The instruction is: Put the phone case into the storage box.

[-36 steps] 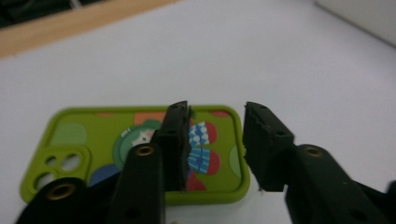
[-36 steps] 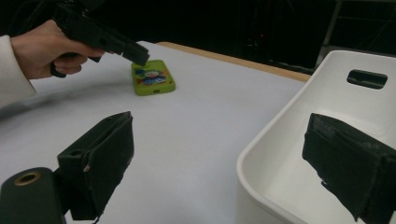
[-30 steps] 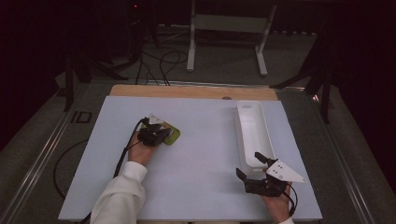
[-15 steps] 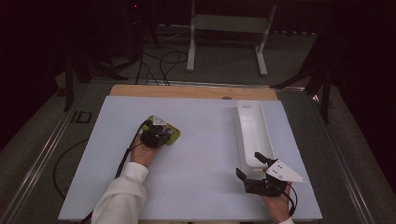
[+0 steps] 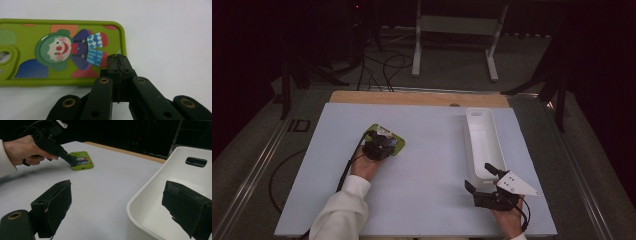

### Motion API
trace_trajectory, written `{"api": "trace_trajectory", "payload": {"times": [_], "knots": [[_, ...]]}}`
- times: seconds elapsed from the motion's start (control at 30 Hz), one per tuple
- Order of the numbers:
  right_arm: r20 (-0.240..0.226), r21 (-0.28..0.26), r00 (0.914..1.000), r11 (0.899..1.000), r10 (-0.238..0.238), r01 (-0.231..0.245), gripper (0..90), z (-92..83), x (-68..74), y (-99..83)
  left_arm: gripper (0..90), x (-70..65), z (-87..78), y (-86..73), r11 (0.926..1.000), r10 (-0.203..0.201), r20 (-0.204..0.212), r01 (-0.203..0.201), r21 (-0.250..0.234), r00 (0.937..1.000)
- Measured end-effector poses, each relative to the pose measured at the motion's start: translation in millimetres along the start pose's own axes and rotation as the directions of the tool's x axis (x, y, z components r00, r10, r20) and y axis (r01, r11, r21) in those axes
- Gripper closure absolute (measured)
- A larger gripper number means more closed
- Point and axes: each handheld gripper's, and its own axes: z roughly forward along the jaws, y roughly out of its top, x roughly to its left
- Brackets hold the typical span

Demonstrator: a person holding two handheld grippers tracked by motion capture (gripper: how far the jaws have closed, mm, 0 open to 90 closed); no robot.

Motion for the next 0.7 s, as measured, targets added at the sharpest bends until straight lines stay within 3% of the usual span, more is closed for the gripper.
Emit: {"api": "trace_trajectory", "payload": {"times": [0.3,0.7], "knots": [[0.003,0.001,1.0000,1.000,0.000,0.000,9.0,-0.2,-0.3,-0.1,90.0,-1.0,-2.3,0.3,0.9996,0.021,-0.012,-0.021,0.018,0.9997],[0.003,0.004,1.0000,1.000,0.002,-0.002,9.0,-0.2,-0.7,-0.3,90.0,2.0,-3.6,0.8,0.9994,0.026,-0.057,-0.025,0.025,0.9980]]}}
